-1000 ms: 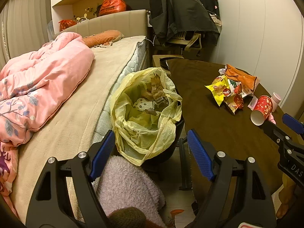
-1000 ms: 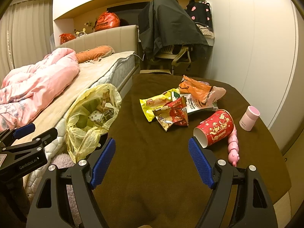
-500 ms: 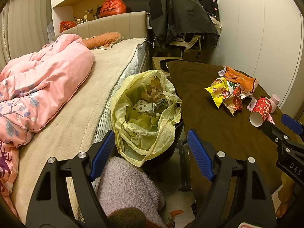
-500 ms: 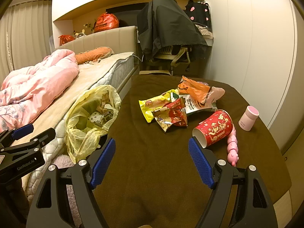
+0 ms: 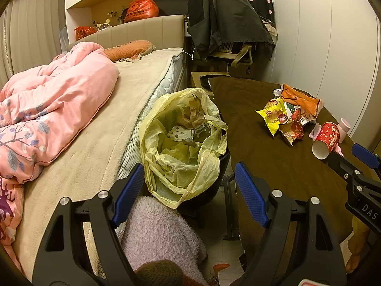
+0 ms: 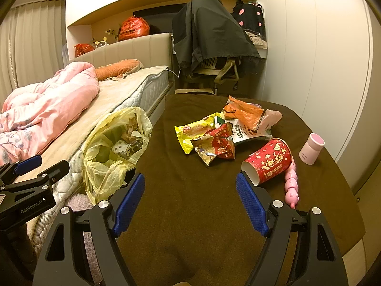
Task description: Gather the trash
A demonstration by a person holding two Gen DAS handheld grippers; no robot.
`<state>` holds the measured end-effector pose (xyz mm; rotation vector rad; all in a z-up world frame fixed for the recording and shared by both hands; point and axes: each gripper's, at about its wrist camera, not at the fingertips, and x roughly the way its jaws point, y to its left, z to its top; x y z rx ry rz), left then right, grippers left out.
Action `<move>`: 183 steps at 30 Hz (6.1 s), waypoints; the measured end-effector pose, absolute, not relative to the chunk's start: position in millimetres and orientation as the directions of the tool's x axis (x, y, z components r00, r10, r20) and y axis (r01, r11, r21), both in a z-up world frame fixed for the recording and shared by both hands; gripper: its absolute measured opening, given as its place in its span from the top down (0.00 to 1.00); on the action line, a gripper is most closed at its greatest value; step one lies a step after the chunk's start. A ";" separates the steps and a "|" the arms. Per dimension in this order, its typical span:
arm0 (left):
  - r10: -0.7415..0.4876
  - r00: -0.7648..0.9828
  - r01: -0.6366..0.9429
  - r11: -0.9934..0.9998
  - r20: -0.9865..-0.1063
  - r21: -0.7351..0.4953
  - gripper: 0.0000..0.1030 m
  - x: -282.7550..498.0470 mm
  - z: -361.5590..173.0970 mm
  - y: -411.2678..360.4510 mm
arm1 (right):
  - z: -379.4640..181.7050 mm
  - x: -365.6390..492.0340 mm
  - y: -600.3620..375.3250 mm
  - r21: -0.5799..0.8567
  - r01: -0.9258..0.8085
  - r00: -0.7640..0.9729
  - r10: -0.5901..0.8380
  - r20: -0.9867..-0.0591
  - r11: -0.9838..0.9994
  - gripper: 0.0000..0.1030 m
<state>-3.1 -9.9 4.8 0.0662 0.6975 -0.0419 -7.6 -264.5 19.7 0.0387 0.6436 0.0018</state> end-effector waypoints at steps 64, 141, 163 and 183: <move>-0.356 0.639 0.385 0.915 -0.682 -0.118 0.25 105.3 -34.2 -129.6 | -30.2 48.8 -420.3 0.165 0.168 0.720 -0.007 -0.693 0.972 0.27; -0.451 0.446 0.478 0.851 -0.773 -0.220 0.84 108.4 -51.8 -156.0 | -53.7 118.2 -414.2 0.177 0.091 0.693 0.065 -0.718 0.980 0.49; -0.435 0.407 0.414 0.872 -0.803 -0.263 0.76 128.6 -73.5 -175.0 | -26.6 44.8 -452.8 0.128 0.169 0.745 -0.041 -0.666 0.977 0.50; -0.383 0.607 0.388 0.908 -0.696 -0.161 0.91 100.1 -1.6 -114.8 | 5.8 60.5 -393.9 0.139 0.007 0.793 0.079 -0.604 0.990 0.50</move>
